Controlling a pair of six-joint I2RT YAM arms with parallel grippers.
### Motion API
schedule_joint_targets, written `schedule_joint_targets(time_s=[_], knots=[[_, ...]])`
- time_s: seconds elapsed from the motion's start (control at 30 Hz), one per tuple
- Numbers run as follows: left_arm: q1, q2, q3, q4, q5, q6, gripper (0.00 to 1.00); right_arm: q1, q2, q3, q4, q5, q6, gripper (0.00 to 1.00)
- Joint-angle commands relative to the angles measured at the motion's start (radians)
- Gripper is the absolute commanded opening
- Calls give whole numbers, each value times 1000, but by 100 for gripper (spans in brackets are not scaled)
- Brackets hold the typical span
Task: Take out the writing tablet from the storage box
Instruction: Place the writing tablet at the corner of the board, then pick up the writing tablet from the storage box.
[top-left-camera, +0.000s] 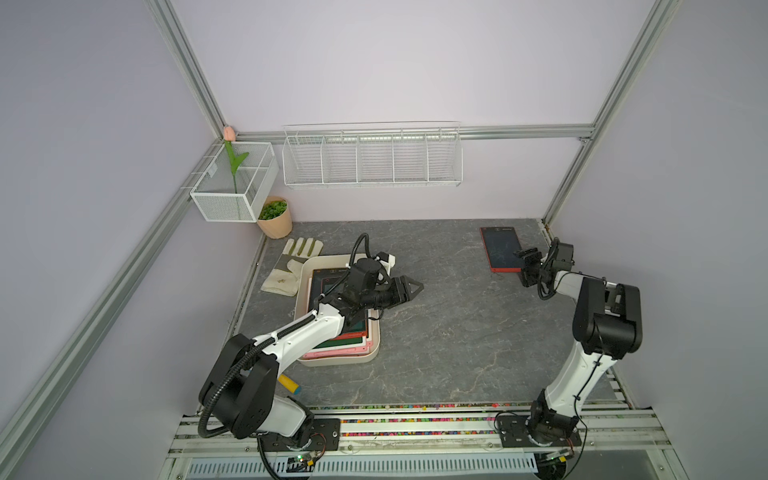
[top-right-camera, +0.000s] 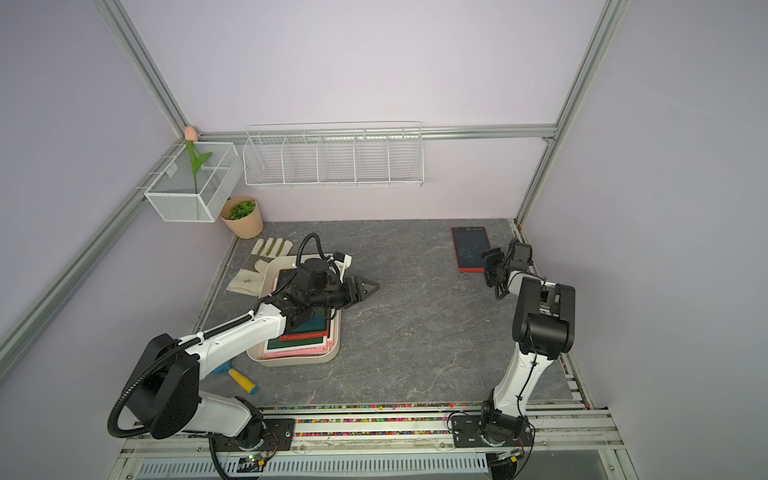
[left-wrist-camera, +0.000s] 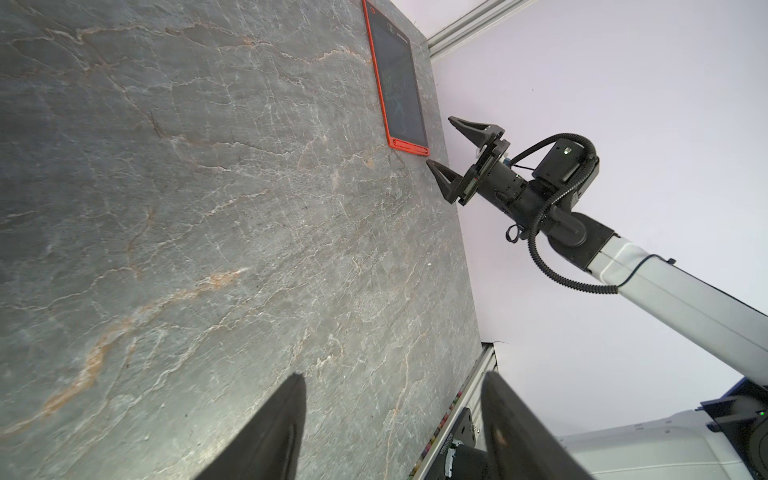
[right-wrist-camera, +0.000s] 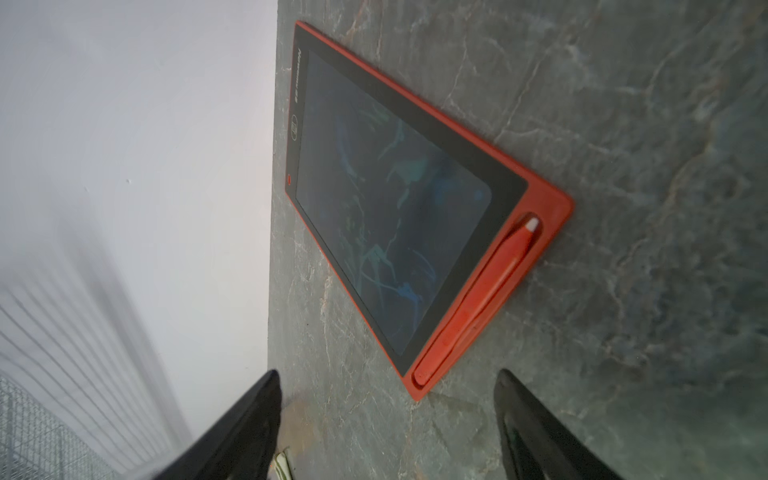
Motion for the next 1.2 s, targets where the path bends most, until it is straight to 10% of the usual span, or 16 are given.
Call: schedule_joint_targets(time_s=[0.0, 0.53, 0.73, 1.17], knots=[[5, -48, -12, -42, -38, 0, 67, 8, -31, 37, -225, 63, -10, 80], [278, -391, -148, -526, -528, 131, 70, 394, -315, 33, -496, 187, -396, 82], [507, -324, -166, -525, -482, 212, 70, 676, -324, 76, -511, 154, -428, 79], [525, -108, -110, -538, -453, 252, 68, 949, -150, 158, -446, 176, -386, 81]])
